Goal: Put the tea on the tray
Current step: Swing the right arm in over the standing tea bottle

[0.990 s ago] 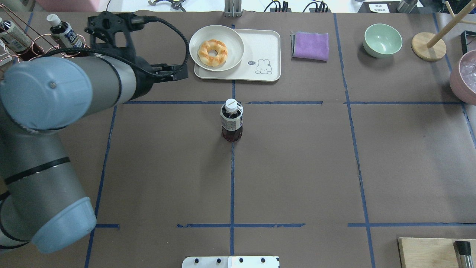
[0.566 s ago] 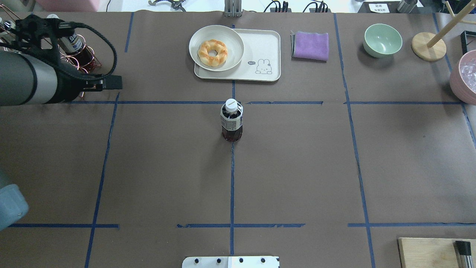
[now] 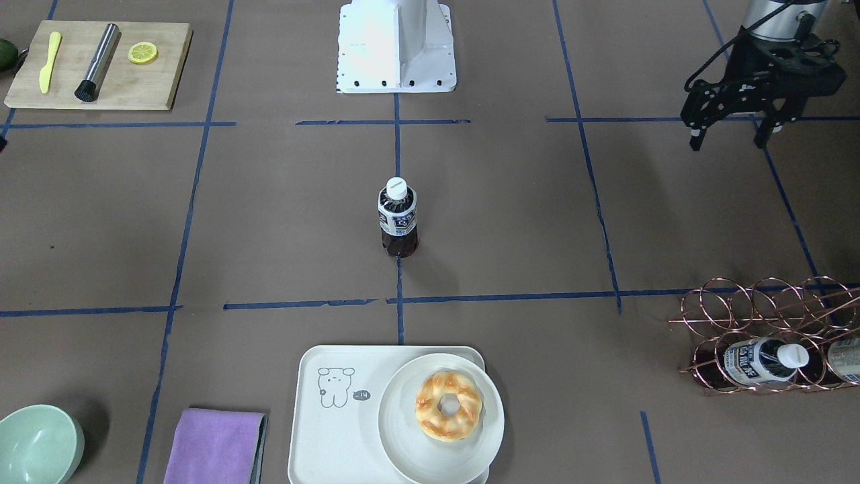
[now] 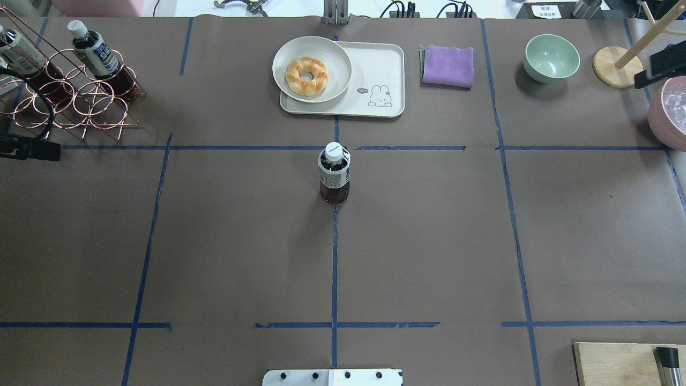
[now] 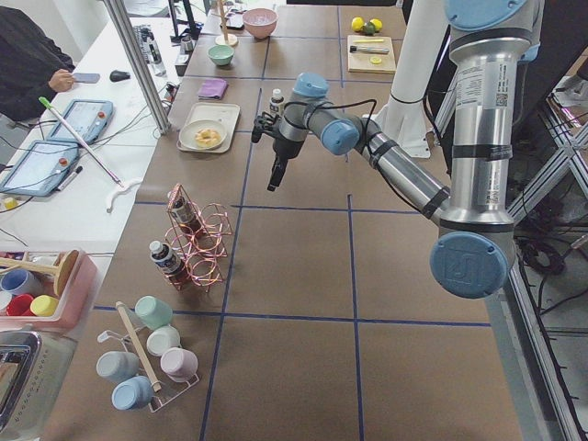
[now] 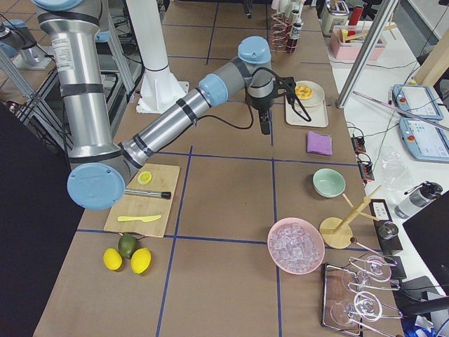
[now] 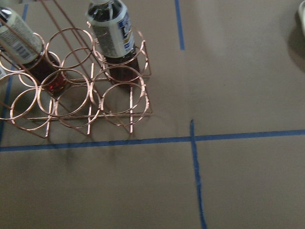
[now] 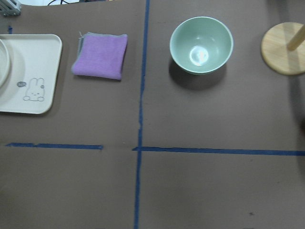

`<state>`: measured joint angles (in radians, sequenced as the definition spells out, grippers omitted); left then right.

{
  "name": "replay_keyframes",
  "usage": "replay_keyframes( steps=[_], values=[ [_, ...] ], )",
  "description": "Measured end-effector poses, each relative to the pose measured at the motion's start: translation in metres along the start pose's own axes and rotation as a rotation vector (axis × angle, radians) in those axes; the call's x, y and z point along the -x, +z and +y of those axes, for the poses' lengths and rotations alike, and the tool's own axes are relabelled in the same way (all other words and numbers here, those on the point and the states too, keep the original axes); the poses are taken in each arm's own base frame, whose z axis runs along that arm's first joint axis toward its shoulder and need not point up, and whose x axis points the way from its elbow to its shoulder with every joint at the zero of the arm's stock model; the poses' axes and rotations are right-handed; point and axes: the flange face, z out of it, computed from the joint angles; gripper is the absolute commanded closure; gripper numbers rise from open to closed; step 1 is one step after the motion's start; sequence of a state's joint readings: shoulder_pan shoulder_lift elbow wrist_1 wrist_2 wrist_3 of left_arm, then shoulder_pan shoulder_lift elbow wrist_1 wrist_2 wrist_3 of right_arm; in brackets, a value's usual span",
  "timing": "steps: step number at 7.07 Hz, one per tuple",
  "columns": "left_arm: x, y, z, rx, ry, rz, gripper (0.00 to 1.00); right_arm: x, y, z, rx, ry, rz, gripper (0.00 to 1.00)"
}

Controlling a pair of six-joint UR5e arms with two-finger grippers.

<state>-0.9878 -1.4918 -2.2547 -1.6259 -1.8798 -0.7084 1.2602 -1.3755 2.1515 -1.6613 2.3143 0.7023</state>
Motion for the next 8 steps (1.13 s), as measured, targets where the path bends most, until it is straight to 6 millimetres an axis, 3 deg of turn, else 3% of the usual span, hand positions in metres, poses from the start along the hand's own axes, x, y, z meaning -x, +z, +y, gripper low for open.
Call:
replay_keyframes(
  steps=[2, 4, 6, 8],
  values=[
    [0.06, -0.004, 0.01, 0.053, 0.053, -0.011, 0.0, 0.101, 0.022, 0.008, 0.037, 0.081, -0.038, 0.0],
    [0.099, -0.004, 0.011, 0.075, 0.068, -0.008, 0.0, 0.215, 0.037, 0.03, 0.067, 0.077, 0.032, 0.0],
    [0.119, -0.001, 0.013, 0.086, 0.077, -0.015, 0.0, 0.295, 0.057, 0.063, 0.096, 0.03, 0.088, 0.0],
    [0.124, 0.001, 0.018, 0.099, 0.074, -0.009, 0.0, 0.365, 0.087, 0.065, 0.103, 0.009, 0.125, 0.0]
  ],
)
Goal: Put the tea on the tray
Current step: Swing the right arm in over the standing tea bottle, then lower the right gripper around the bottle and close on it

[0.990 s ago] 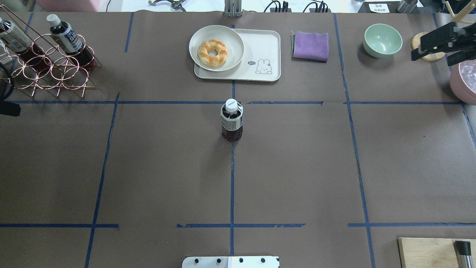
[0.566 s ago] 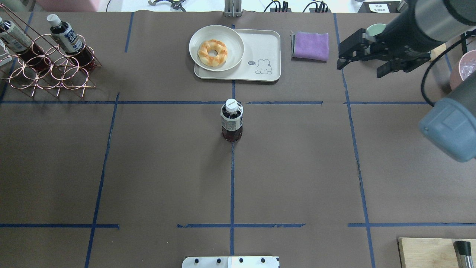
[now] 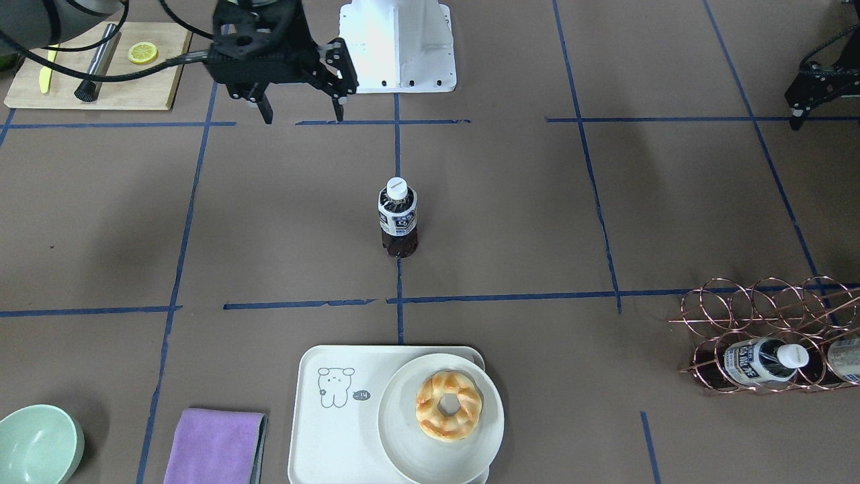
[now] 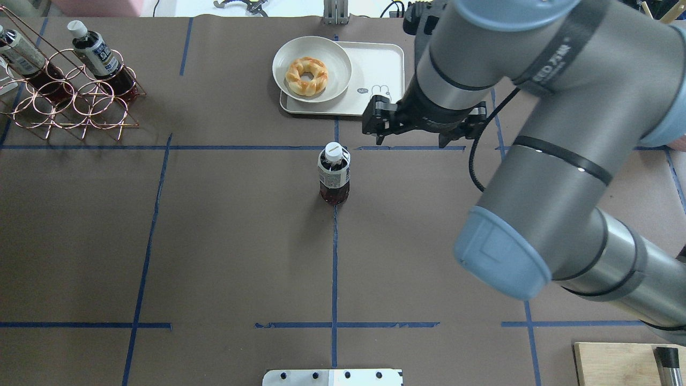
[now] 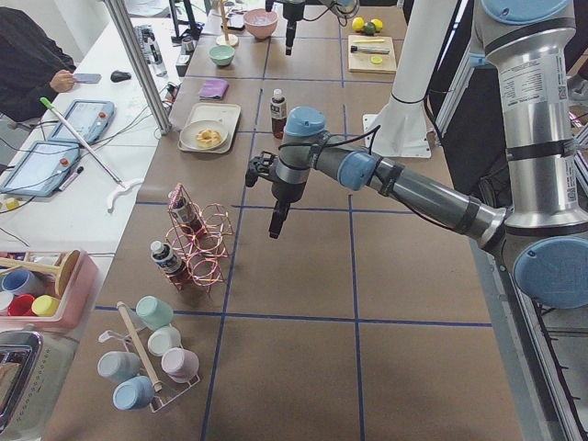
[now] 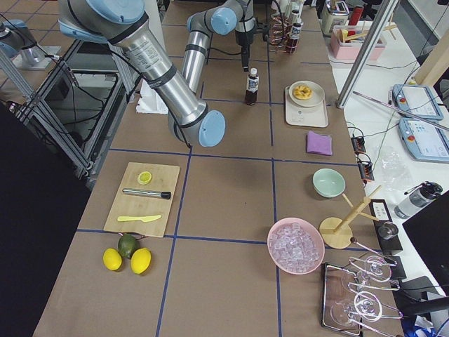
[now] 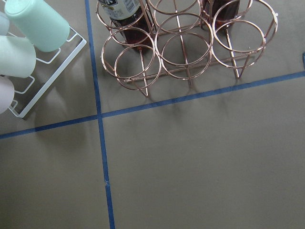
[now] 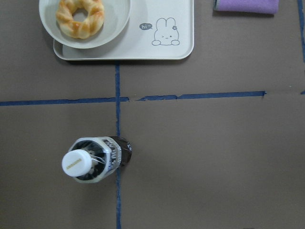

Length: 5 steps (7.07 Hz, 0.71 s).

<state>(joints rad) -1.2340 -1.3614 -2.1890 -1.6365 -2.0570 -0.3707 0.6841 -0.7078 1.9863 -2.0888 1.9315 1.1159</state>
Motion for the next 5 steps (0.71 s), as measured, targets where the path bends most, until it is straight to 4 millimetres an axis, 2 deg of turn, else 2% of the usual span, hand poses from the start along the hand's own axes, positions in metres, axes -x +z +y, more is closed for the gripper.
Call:
replay_keyframes(
  steps=[1, 2, 3, 5],
  values=[
    [0.001, 0.001, 0.001, 0.003, -0.001, 0.001, 0.0, 0.037, 0.011, -0.007, -0.002, 0.008, 0.013, 0.0],
    [0.002, 0.002, 0.001, 0.006, -0.004, 0.0, 0.0, 0.066, 0.026, -0.014, -0.016, 0.03, 0.009, 0.0],
    [0.003, 0.004, 0.002, 0.01, -0.006, -0.001, 0.0, 0.084, 0.044, -0.021, -0.035, 0.048, 0.007, 0.01],
    [0.005, 0.007, 0.002, 0.015, -0.01, -0.003, 0.0, 0.096, 0.067, -0.029, -0.047, 0.059, 0.029, 0.01]
  ],
)
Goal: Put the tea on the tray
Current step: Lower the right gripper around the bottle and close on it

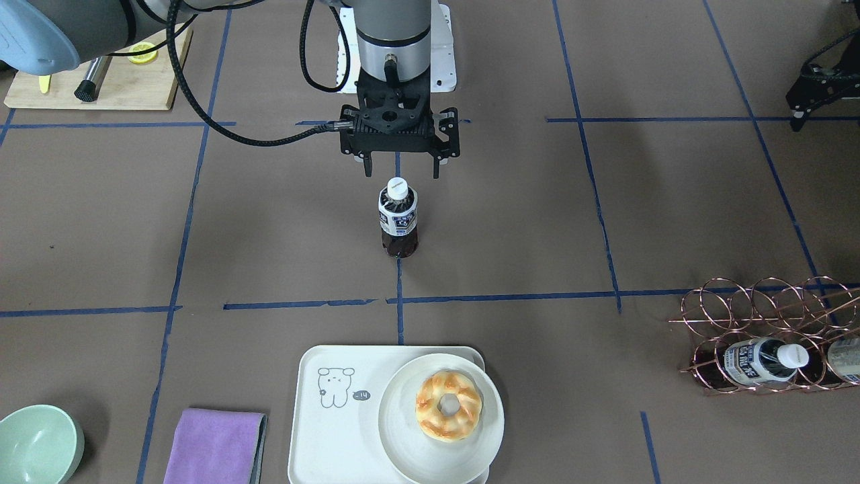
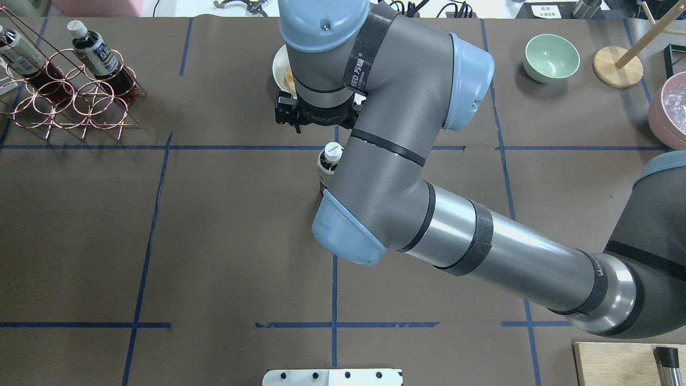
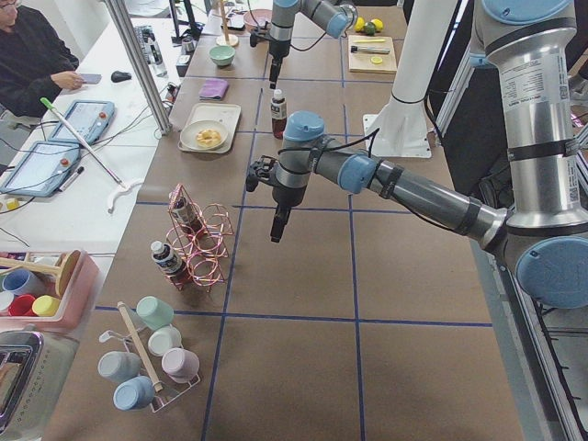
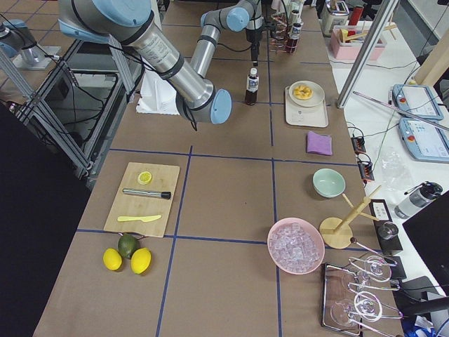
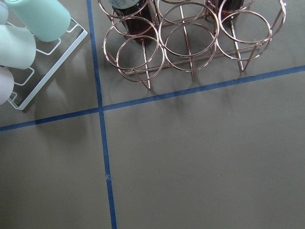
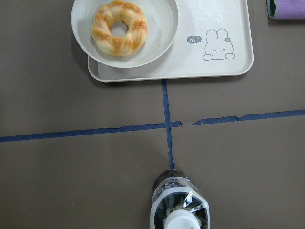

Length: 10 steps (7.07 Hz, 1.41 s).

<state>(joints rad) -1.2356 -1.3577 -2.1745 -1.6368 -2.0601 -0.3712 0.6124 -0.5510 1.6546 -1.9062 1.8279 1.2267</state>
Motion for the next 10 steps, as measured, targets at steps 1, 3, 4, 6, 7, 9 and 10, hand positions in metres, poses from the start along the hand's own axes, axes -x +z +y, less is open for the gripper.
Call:
replay_keyframes(
  steps=[1, 3, 4, 6, 7, 9, 10],
  values=[
    [0.0, 0.001, 0.0, 0.002, -0.001, -0.001, 0.0, 0.0, 0.008, 0.003, 0.005, -0.003, 0.01, 0.02],
    [0.001, 0.002, 0.0, 0.004, -0.001, -0.001, 0.0, -0.004, 0.023, 0.01, 0.02, -0.008, 0.028, 0.1],
    [0.001, 0.003, 0.0, 0.005, -0.002, -0.002, 0.0, -0.005, 0.028, 0.013, 0.025, -0.01, 0.034, 0.17],
    [0.002, 0.004, 0.0, 0.008, -0.003, -0.003, 0.0, -0.007, 0.033, 0.013, 0.029, -0.013, 0.042, 0.26],
    [0.003, 0.005, 0.0, 0.01, -0.004, -0.003, 0.0, -0.007, 0.036, 0.013, 0.03, -0.015, 0.047, 0.28],
    [0.003, 0.005, 0.0, 0.01, -0.004, -0.004, 0.0, -0.007, 0.041, 0.012, 0.034, -0.018, 0.056, 0.35],
    [0.003, 0.005, 0.0, 0.01, -0.005, -0.005, 0.0, -0.007, 0.042, 0.013, 0.035, -0.02, 0.056, 0.41]
  ],
)
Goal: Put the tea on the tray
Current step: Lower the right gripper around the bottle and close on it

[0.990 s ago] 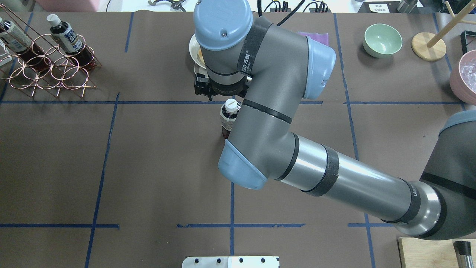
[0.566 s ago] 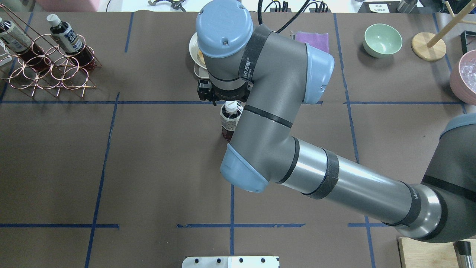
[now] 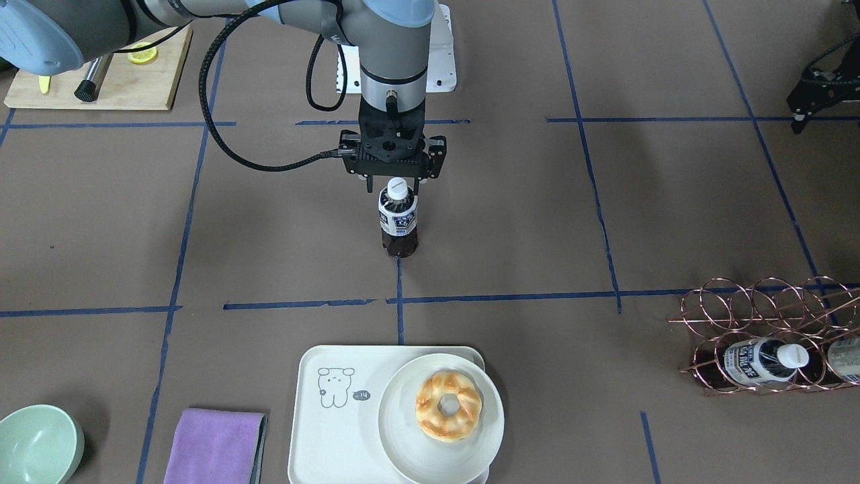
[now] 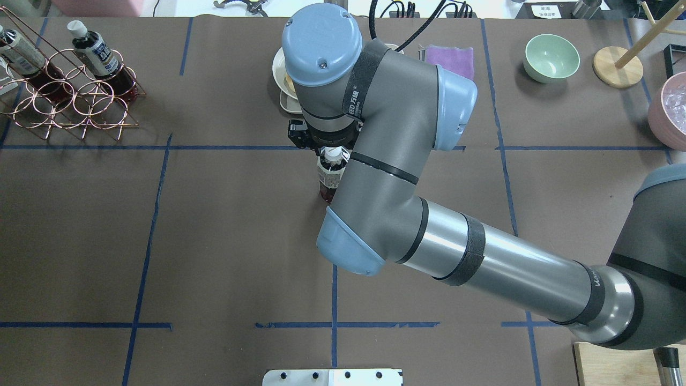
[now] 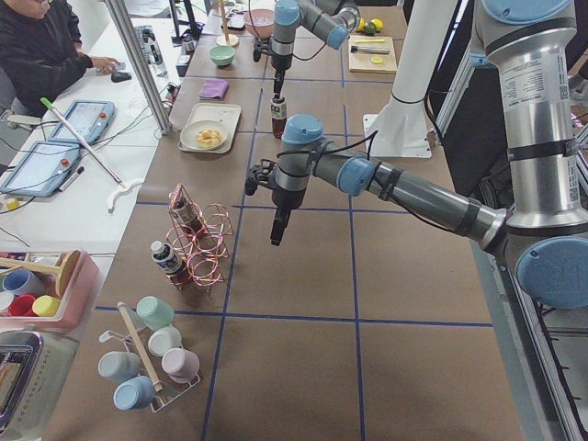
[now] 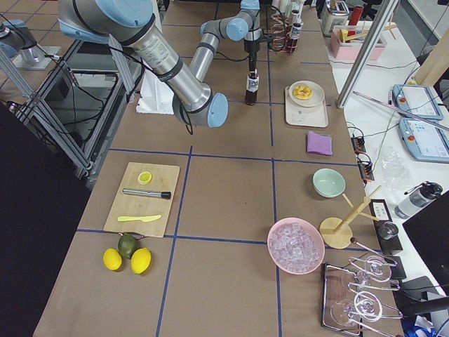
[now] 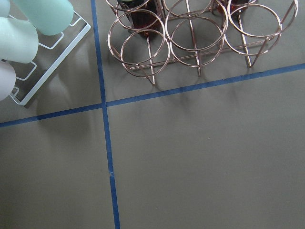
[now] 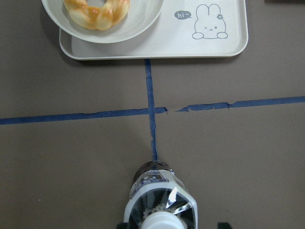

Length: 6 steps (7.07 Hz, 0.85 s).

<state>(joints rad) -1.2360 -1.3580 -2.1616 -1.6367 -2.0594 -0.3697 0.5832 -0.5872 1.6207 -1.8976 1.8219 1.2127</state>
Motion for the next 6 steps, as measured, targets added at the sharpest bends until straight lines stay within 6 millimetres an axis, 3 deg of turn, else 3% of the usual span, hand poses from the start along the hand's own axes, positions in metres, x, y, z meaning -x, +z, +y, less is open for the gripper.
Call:
replay_keyframes(
  steps=[5, 6],
  values=[
    [0.0011, 0.0003, 0.0, 0.0, -0.002, -0.002, 0.0, -0.0006, 0.0031, 0.0014, 0.004, -0.016, 0.004, 0.43],
    [0.0021, 0.0002, -0.0001, -0.001, -0.004, -0.002, 0.0, -0.0004, 0.0034, 0.0016, 0.004, -0.017, 0.004, 0.48]
  ],
)
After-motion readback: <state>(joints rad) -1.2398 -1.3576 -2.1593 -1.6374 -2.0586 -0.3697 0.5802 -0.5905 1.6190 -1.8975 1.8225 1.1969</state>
